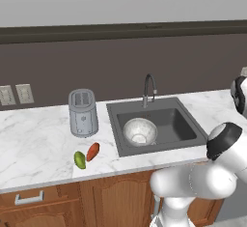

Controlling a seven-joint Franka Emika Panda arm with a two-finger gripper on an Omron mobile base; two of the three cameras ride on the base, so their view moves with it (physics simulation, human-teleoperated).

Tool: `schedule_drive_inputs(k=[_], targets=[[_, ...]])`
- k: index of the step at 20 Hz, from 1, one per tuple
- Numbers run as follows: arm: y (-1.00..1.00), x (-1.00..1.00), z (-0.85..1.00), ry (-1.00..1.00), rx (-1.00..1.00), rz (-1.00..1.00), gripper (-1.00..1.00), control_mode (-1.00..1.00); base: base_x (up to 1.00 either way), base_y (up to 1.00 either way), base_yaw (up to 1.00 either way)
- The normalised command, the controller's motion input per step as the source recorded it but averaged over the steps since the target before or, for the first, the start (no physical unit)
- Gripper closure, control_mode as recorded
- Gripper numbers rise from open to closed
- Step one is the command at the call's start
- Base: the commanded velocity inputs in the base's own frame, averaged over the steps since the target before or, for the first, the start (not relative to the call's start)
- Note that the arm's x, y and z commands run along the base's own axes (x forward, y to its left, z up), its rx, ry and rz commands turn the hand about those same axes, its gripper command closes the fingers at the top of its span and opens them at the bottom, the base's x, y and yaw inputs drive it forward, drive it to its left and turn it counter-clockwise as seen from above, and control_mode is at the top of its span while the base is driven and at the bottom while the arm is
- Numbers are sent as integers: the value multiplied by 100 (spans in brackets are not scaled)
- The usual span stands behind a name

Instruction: Remove the sweet potato and mango from the sink. Then move the bowl and cup from the counter to the sink for washing.

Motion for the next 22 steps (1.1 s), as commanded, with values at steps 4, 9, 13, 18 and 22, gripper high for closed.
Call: schedule_drive_inputs(k=[4,9,13,18,22], targets=[[-24,1,6,13,0,0,-100,-100,0,0,0],[-28,0,2,3,0,0,-100,-100,0,0,0],[-28,0,0,0,0,0,-100,-100,0,0,0],[-24,6,0,-3,0,0,-100,-100,0,0,0],[-24,10,0,-10,0,0,-100,-100,0,0,0]])
